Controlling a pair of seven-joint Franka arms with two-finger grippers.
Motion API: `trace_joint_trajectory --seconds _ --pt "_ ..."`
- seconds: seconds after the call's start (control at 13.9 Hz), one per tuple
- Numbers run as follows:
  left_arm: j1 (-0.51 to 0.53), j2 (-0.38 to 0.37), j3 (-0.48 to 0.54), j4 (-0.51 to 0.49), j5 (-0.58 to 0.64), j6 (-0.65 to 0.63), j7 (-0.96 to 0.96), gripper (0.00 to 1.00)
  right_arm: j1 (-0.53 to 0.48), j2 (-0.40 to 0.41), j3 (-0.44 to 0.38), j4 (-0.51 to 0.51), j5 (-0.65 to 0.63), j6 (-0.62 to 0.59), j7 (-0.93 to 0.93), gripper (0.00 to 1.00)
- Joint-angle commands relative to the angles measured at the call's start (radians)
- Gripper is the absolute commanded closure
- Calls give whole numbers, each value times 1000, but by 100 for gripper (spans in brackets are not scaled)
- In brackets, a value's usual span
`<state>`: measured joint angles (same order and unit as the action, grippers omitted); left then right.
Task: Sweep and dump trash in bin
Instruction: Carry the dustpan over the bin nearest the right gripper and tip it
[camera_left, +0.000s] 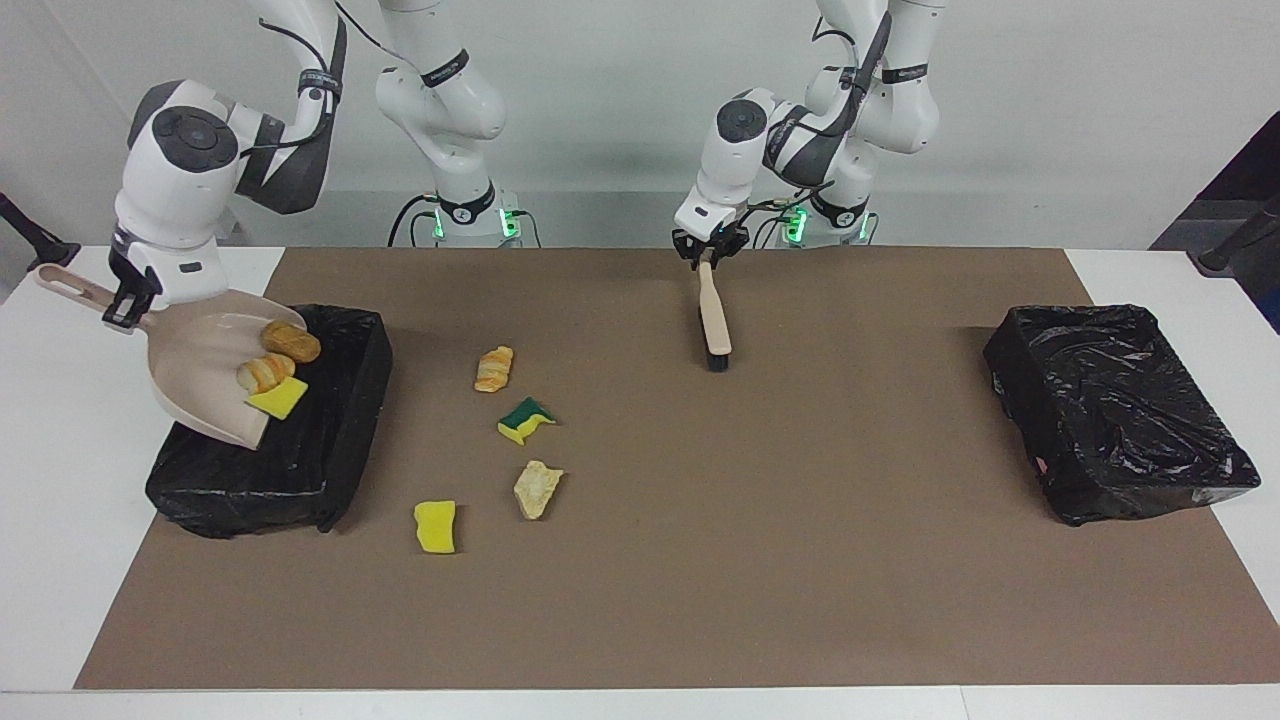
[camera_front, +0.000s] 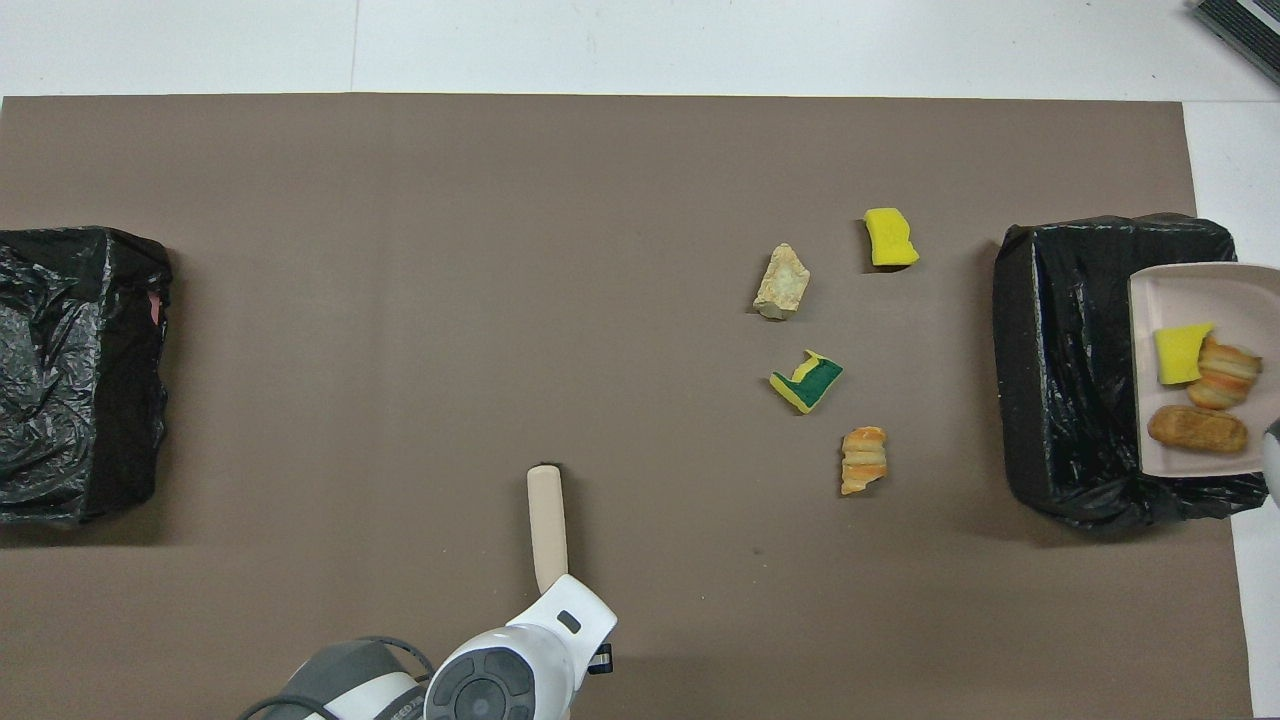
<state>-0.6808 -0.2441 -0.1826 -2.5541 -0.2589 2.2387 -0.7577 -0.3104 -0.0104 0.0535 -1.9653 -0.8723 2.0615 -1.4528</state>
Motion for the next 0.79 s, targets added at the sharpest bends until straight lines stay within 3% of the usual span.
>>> trace_joint_trajectory --seconds 0.0,0.43,0.72 --pt "108 16 2 107 20 -99 43 0 33 -26 2 -20 -100 -30 48 100" --pt "386 2 2 322 49 -292 285 0 111 -26 9 31 -270 -60 49 100" --pt "518 9 3 417 122 -315 415 0 145 -14 12 69 -274 -109 48 100"
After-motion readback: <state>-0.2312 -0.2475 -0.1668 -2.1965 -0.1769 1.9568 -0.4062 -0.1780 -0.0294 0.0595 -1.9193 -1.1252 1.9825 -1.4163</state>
